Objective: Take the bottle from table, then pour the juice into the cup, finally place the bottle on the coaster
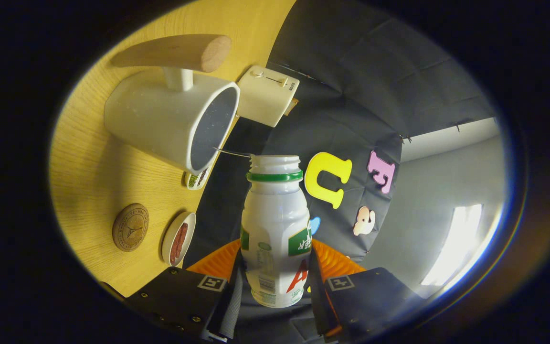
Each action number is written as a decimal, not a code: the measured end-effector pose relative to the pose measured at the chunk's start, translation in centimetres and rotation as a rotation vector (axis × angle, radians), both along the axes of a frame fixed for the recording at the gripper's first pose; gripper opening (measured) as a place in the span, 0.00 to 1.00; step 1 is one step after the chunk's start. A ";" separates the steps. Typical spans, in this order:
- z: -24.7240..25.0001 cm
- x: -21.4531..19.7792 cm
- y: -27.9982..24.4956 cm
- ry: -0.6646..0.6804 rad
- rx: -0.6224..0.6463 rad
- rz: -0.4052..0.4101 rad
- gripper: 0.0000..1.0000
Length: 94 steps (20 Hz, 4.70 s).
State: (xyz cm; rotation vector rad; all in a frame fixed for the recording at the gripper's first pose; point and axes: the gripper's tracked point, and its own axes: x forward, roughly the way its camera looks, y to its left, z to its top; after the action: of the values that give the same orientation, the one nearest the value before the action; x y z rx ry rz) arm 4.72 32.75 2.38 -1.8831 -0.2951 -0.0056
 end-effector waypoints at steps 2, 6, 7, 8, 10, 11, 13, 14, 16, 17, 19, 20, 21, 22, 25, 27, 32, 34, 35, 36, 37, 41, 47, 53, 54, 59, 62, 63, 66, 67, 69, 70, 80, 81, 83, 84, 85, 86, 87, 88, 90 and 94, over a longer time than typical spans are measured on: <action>0.0 0.0 0.0 -0.004 -0.008 0.001 0.61; 0.1 -0.3 0.2 -0.030 -0.045 0.010 0.61; 0.1 -0.3 0.2 -0.037 -0.057 0.013 0.61; 0.0 -0.5 0.2 -0.042 -0.068 0.017 0.61; 0.2 -0.6 0.5 -0.051 -0.082 0.025 0.61; 0.2 -0.5 0.6 -0.056 -0.087 0.027 0.61; 0.3 -0.6 0.8 -0.063 -0.100 0.032 0.61; 0.4 -0.7 0.9 -0.068 -0.108 0.036 0.62; 0.6 -0.7 1.2 -0.081 -0.127 0.045 0.61; 0.7 -0.6 1.4 -0.085 -0.133 0.047 0.61; 0.8 -0.5 1.7 -0.090 -0.143 0.052 0.61; 0.8 -0.5 1.9 -0.094 -0.148 0.055 0.62; 0.8 -0.6 1.9 -0.098 -0.155 0.057 0.62; 0.8 -0.7 2.0 -0.104 -0.165 0.060 0.61; 0.6 -0.7 2.4 -0.114 -0.195 0.074 0.61; 0.5 -0.8 2.5 -0.115 -0.208 0.077 0.61; 0.3 -1.1 2.6 -0.121 -0.232 0.085 0.61; 0.2 -1.0 2.6 -0.120 -0.233 0.086 0.61; 0.2 -1.0 2.7 -0.120 -0.234 0.085 0.61; 0.2 -1.0 2.6 -0.120 -0.234 0.084 0.61; 0.2 -1.0 2.7 -0.120 -0.232 0.085 0.61; 0.2 -1.0 2.6 -0.120 -0.231 0.087 0.61; -0.6 -0.4 1.8 -0.058 -0.142 0.065 0.61; -2.0 0.0 0.3 0.102 0.104 0.049 0.61; -2.2 0.0 0.0 0.126 0.155 0.044 0.62; -2.8 0.3 -0.4 0.222 0.308 0.033 0.62; -2.9 0.3 -1.1 0.169 0.193 0.008 0.62; -3.6 0.2 -1.1 0.176 0.174 0.007 0.62; -4.4 0.5 -1.7 0.220 0.238 -0.008 0.62; -4.6 0.6 -1.9 0.233 0.266 -0.014 0.62; -4.8 0.7 -2.3 0.268 0.339 -0.021 0.62; -4.7 0.7 -2.6 0.282 0.383 -0.025 0.62; -4.1 0.8 -3.4 0.463 0.850 0.006 0.62; -4.2 0.9 -3.4 0.485 0.898 0.009 0.62; -4.4 1.1 -3.6 0.529 1.005 0.010 0.62; -4.5 1.3 -3.7 0.556 1.068 0.009 0.62; -4.8 1.5 -3.8 0.583 1.134 0.009 0.62; -4.9 1.8 -3.9 0.607 1.199 0.008 0.62; -5.0 2.2 -4.2 0.625 1.256 0.006 0.62; -5.0 2.7 -4.6 0.638 1.306 0.004 0.62; -5.4 3.2 -5.0 0.672 1.413 0.007 0.62; -7.2 3.8 -5.4 0.758 1.610 -0.003 0.62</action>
State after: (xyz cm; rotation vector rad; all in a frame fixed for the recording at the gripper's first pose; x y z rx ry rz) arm 8.55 27.35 -4.84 -0.2037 0.2322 0.3544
